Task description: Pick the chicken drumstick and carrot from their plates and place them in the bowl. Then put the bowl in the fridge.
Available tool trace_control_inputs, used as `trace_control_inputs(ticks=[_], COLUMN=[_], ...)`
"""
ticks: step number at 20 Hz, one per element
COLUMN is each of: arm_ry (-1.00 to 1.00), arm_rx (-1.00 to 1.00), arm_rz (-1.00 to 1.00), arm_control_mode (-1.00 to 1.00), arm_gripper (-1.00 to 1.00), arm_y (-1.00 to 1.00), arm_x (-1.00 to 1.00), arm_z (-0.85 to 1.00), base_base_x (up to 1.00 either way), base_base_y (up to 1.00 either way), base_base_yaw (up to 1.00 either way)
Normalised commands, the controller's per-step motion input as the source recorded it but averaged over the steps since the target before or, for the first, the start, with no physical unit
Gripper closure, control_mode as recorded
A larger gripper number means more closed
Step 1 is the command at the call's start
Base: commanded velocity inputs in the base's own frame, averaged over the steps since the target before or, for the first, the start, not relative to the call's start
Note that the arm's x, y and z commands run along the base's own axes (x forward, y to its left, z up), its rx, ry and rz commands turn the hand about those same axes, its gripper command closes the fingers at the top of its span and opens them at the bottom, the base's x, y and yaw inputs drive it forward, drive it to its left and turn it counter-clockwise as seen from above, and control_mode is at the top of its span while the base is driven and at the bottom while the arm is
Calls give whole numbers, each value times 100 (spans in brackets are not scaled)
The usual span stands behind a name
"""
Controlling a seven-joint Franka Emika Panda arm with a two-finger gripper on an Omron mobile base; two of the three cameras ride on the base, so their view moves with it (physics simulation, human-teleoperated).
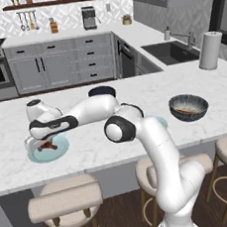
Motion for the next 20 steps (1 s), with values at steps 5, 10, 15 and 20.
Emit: trace_control_inputs(ticks=[5,10,15,20], arm_ry=[-13,-14,-8,4], arm_rx=[0,0,0,0], arm_rz=[7,4,0,-6], arm_control_mode=[-100,-100,-100,-100], arm_gripper=[100,100,100,100], arm_y=[-99,-100,-100,-100], arm_x=[-91,-69,-13,0], arm_z=[20,21,50,54], base_base_x=[0,0,0,0], base_base_y=[0,0,0,0], base_base_yaw=[0,0,0,0])
